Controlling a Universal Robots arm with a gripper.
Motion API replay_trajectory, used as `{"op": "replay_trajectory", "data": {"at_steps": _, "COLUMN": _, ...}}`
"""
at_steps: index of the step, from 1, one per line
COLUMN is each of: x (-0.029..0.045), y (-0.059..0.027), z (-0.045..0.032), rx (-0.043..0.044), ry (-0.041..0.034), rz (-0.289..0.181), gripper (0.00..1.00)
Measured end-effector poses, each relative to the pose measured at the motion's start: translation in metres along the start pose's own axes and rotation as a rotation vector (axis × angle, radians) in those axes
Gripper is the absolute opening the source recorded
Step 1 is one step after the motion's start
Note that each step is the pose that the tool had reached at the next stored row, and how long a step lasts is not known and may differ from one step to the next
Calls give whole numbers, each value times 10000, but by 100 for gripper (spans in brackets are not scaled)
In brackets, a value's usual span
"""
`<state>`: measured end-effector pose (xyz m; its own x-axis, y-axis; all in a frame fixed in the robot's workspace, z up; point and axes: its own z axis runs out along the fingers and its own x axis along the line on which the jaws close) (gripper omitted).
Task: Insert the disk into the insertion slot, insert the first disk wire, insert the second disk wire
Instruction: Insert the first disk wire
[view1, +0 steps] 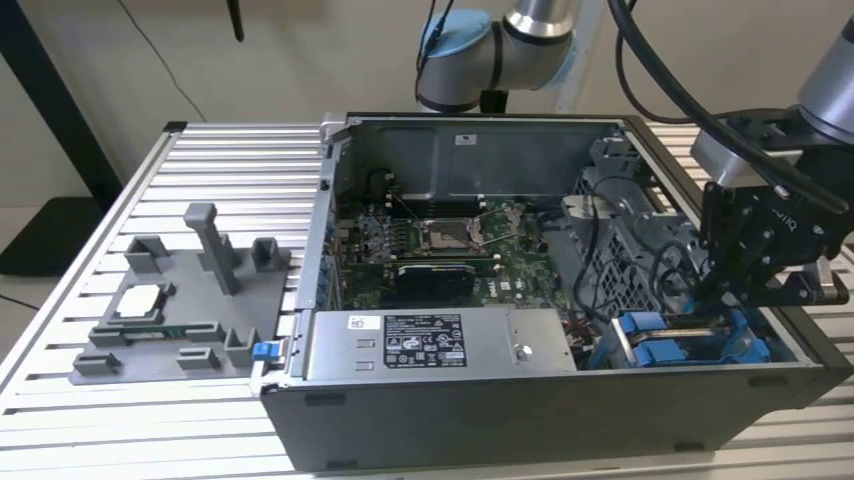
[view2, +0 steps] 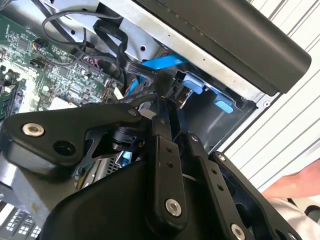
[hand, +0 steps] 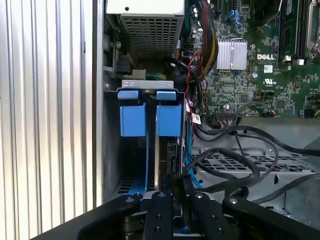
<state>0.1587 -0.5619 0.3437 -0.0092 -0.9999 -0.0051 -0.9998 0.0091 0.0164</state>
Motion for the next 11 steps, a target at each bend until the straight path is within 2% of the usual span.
{"op": "replay_trajectory", "data": {"at_steps": 11, "x": -5, "y": -17, "z": 25, "rx": 0, "ry": -8, "rz": -5, "gripper": 0}}
